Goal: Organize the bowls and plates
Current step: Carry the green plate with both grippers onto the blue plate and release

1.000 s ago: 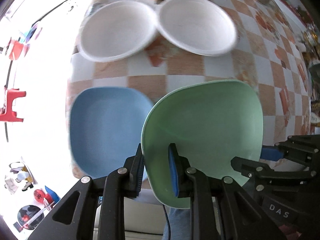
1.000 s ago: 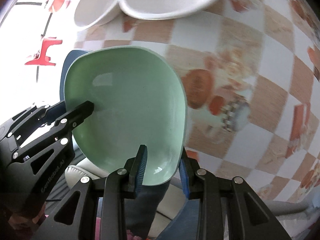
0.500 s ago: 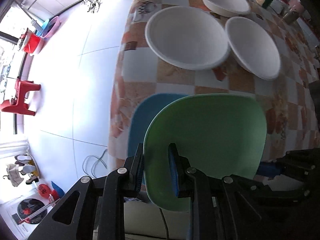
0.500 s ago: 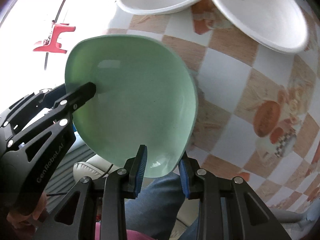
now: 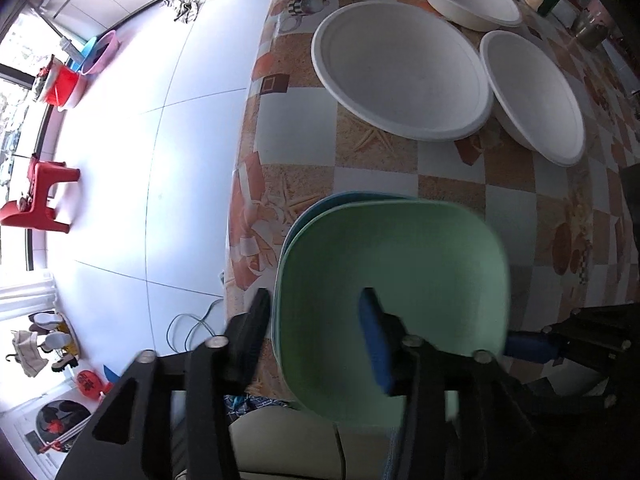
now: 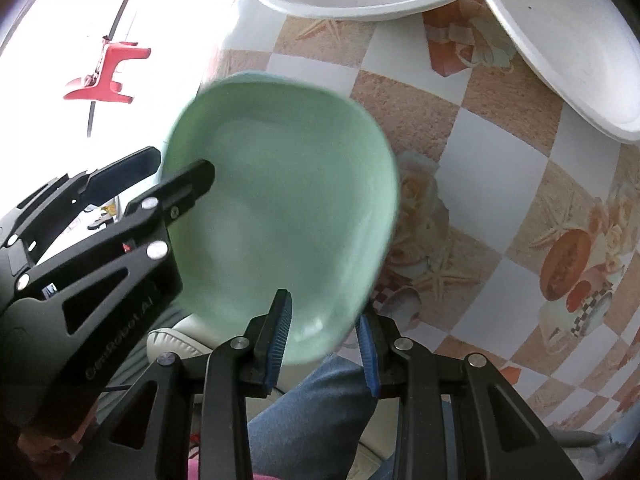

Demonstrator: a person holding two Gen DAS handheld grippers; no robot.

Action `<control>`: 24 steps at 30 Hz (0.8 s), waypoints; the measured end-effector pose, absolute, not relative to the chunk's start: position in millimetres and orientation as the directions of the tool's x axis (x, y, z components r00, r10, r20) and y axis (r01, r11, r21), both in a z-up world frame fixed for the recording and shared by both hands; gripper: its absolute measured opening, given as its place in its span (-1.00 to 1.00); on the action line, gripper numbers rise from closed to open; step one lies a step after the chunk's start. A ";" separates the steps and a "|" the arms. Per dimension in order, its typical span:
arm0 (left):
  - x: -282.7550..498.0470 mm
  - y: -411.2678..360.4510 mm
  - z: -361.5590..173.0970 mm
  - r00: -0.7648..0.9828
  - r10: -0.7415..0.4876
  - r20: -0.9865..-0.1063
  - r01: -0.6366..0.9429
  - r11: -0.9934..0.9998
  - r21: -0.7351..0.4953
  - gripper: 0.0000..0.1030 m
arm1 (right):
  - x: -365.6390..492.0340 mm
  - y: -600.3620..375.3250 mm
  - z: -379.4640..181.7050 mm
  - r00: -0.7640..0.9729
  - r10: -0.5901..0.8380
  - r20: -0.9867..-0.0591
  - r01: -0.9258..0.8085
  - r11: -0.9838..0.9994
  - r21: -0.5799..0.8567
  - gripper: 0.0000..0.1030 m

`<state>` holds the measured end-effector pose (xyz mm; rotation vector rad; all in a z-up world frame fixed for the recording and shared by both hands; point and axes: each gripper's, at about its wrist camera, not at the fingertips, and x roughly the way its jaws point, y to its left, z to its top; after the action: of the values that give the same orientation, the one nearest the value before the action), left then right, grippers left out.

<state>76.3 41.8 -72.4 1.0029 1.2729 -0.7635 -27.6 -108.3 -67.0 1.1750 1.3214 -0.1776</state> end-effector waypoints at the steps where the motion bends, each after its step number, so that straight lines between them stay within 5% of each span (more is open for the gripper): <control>1: 71.5 40.4 -70.7 0.173 0.068 -0.983 0.898 0.398 0.186 0.34 | -42.4 -112.0 -65.7 0.322 0.492 -0.809 0.694 0.459 0.555 0.20; 3: 74.6 40.6 -62.5 0.183 0.060 -0.981 0.893 0.406 0.192 0.43 | -52.1 -117.8 -64.9 0.327 0.473 -0.818 0.701 0.459 0.546 0.68; 24: 26.3 -8.0 -46.2 0.101 -0.039 -0.994 0.946 0.313 0.084 0.51 | -177.6 -180.3 -99.1 0.347 0.404 -0.847 0.855 0.235 0.462 0.68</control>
<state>26.3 -8.0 -46.2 0.9793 1.2348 -0.9340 -177.6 -180.3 -99.1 1.3739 1.2580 -0.4599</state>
